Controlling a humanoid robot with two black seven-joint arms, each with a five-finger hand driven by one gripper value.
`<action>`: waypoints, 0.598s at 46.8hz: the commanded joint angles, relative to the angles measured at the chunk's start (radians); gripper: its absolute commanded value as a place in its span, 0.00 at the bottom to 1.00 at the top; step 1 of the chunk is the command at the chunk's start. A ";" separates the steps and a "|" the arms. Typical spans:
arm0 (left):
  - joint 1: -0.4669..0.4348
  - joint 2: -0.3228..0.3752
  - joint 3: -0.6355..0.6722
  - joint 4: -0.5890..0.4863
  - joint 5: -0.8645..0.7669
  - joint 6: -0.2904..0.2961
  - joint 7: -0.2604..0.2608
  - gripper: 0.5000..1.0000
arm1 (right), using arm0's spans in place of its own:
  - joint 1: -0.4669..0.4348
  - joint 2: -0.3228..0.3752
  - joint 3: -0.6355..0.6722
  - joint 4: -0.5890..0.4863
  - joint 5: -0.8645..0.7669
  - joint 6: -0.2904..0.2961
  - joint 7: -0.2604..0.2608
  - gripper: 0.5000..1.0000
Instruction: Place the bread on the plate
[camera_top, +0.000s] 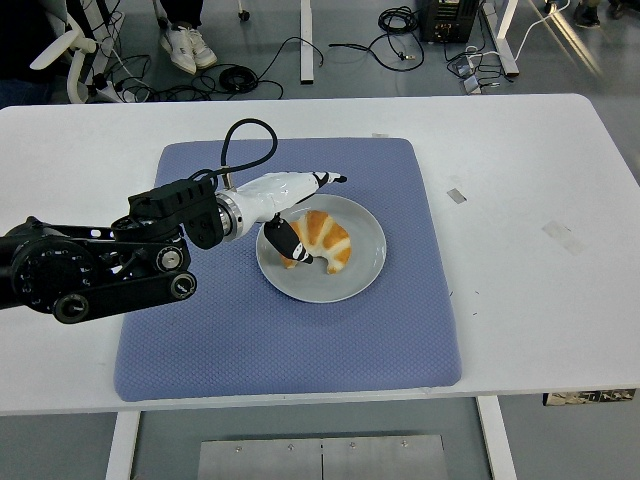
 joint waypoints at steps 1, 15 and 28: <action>-0.003 0.012 -0.060 0.000 -0.068 0.000 -0.005 0.95 | 0.000 0.000 0.000 0.000 0.000 0.000 0.000 1.00; 0.001 0.103 -0.195 0.002 -0.224 0.006 -0.091 0.95 | 0.000 0.000 0.000 0.000 0.000 0.000 0.000 1.00; 0.078 0.213 -0.326 0.022 -0.372 0.018 -0.220 0.95 | 0.000 0.000 0.000 0.000 0.000 0.000 0.000 1.00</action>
